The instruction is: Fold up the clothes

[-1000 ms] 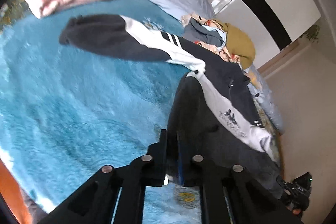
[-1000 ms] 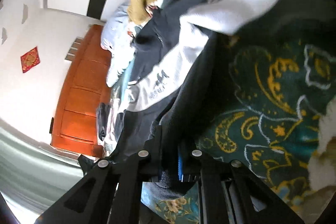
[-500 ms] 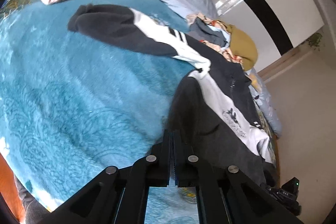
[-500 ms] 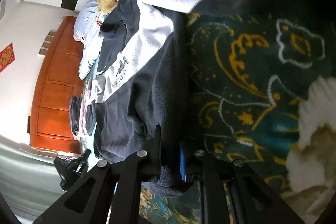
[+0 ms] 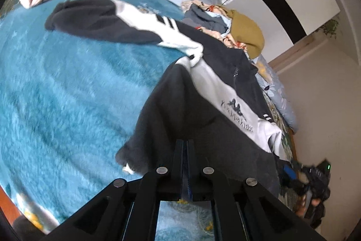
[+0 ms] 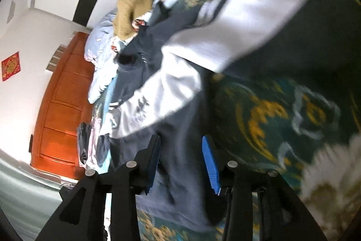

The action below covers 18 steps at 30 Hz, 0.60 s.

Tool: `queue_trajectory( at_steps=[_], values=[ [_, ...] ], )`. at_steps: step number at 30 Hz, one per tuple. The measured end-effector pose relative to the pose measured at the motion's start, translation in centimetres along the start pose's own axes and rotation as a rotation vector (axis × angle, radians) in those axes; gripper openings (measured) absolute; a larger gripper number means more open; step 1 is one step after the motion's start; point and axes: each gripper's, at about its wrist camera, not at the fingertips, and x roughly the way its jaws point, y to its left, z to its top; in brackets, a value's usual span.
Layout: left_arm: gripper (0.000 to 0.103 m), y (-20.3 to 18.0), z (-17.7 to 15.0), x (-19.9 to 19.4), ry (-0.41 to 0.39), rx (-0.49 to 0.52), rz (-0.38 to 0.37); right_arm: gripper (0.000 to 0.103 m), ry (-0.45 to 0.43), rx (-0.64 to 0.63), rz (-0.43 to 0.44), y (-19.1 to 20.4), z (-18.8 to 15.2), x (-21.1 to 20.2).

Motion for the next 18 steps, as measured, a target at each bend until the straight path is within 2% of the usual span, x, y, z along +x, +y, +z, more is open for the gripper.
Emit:
queue_trajectory(
  at_steps=[3,5,8,10,12,16,18],
  values=[
    [0.018,0.8,2.3,0.2,-0.023,-0.027,0.003,0.041,0.011,-0.052,0.043,3.1,2.2,2.4],
    [0.043,2.9,4.7,0.2,-0.064,-0.128,0.009,0.041,0.018,-0.078,0.070,5.2,3.5,4.3],
    [0.050,6.6,8.5,-0.8,-0.164,-0.272,0.031,0.043,0.039,-0.091,0.113,7.4,4.2,6.9],
    [0.060,9.1,11.1,-0.8,-0.200,-0.324,0.121,0.046,0.067,-0.101,0.123,8.5,4.4,8.6],
    [0.060,11.5,12.8,0.0,-0.187,-0.389,0.153,0.046,0.085,-0.106,0.120,9.5,4.6,10.2],
    [0.060,16.0,14.3,3.0,-0.129,-0.575,0.149,0.047,0.097,-0.077,0.119,9.7,5.0,12.3],
    [0.060,16.2,14.4,3.3,-0.166,-0.572,0.149,0.047,0.096,-0.071,0.114,9.6,5.3,12.7]
  ],
)
